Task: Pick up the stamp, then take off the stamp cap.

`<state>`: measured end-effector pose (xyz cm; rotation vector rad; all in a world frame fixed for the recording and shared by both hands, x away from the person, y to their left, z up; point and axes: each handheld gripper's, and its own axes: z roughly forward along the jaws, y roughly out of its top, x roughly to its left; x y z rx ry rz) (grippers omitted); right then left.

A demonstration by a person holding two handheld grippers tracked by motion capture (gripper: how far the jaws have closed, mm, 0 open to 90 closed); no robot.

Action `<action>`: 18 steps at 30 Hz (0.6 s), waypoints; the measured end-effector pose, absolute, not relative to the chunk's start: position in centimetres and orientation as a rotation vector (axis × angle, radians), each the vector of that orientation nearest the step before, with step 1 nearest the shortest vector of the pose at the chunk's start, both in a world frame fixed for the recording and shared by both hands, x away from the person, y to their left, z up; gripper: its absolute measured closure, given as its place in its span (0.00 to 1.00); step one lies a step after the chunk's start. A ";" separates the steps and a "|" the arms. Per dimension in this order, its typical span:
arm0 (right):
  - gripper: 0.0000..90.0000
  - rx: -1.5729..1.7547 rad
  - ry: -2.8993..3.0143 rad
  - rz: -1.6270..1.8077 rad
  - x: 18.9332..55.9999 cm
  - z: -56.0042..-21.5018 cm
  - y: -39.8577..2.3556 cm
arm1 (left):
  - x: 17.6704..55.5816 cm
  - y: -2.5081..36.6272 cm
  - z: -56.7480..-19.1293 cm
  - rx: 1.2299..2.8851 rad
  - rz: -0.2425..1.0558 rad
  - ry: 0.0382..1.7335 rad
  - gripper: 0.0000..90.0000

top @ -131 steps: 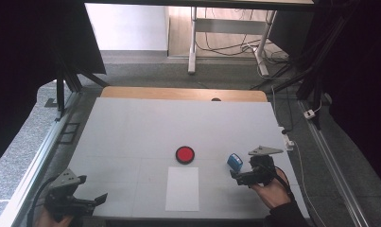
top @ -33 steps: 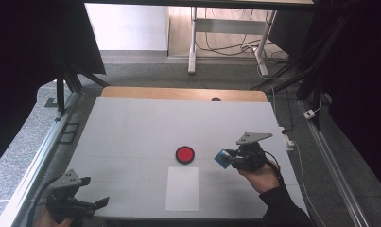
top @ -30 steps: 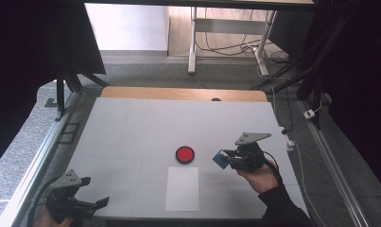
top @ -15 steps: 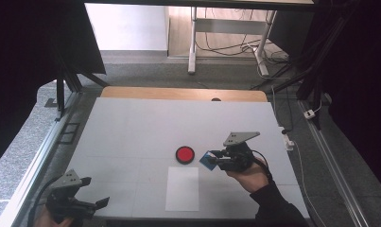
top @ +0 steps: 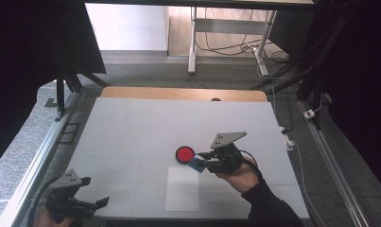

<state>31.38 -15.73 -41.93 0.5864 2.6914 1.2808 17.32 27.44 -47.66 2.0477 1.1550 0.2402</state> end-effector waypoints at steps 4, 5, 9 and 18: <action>0.78 0.565 2.702 1.281 31.2 -41.8 -15.2 | 17.3 27.3 -47.7 2.054 0.247 1.158 0.01; 0.78 0.547 2.708 1.299 30.9 -41.8 -14.8 | 17.3 27.3 -47.7 2.055 0.246 1.158 0.01; 0.78 0.510 2.721 1.299 30.5 -41.7 -14.2 | 17.3 27.4 -47.7 2.054 0.242 1.158 0.01; 0.78 0.488 2.731 1.303 30.1 -41.8 -14.1 | 17.4 27.4 -47.7 2.058 0.220 1.153 0.02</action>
